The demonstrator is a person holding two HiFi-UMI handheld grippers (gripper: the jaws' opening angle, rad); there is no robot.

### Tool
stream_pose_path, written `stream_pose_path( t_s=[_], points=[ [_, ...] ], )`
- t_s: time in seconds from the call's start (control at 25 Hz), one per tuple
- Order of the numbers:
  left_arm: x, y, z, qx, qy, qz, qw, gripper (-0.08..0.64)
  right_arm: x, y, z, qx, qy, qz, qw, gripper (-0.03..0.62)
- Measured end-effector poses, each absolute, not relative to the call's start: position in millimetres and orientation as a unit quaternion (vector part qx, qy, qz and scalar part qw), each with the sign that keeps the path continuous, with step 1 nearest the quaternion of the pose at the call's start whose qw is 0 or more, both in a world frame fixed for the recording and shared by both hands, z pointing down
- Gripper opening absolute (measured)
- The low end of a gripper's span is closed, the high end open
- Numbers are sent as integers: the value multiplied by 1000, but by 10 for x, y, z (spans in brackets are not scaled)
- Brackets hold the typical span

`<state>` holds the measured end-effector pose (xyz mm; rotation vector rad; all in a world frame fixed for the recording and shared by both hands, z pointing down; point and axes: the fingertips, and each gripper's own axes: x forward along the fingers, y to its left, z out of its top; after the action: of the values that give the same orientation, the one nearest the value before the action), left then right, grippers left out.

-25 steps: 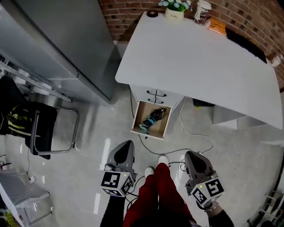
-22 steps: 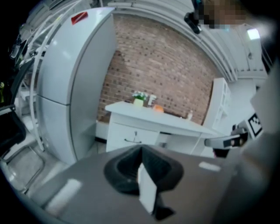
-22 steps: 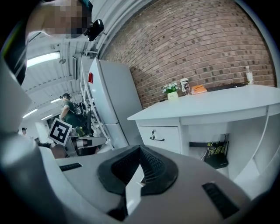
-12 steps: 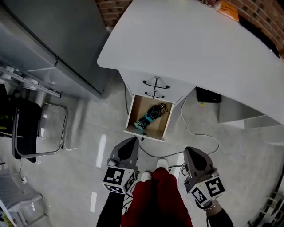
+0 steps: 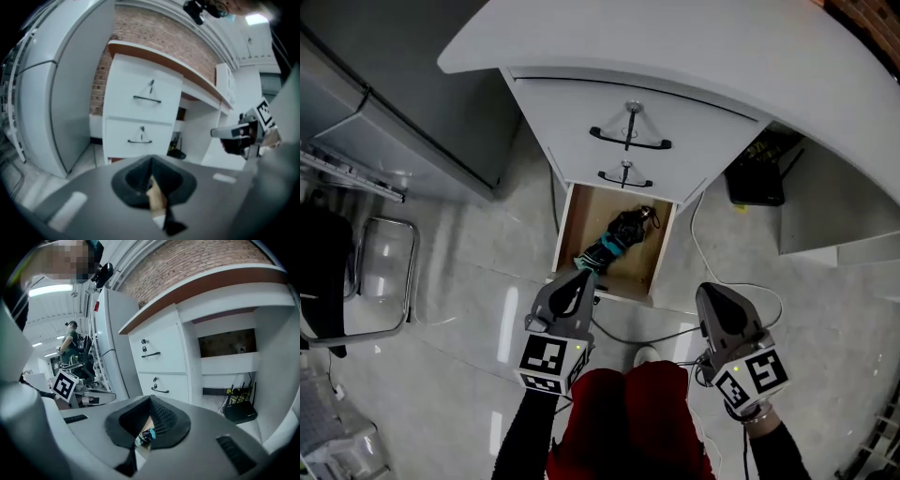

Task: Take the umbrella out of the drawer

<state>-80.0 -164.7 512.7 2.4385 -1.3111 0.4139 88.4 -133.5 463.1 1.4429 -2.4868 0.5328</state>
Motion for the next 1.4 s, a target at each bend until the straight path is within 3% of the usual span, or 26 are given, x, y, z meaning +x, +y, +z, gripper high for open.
stream_pose_path(
  t_s=[0.4,0.68,0.88,1.16,1.4],
  points=[
    [-664,-1965,6316,860,-450,168,173,5,947,-1635,5690,494,-846,170,108,-2],
    [-552,-2191,6696,864,-433,166,197,13,862,-1793,6074,486,-851,164,110,-2],
    [-488,-2299,6989,864,-412,212,195,80,784,-1921,6285,486,-851,169,103,-2],
    [-341,-2377,7616,849,-368,325,194,269,781,-2006,6534,486,-849,177,106,-3],
    [-208,-2484,8046,832,-320,399,215,324,780,-2076,6668,485,-847,182,118,-2]
  ],
)
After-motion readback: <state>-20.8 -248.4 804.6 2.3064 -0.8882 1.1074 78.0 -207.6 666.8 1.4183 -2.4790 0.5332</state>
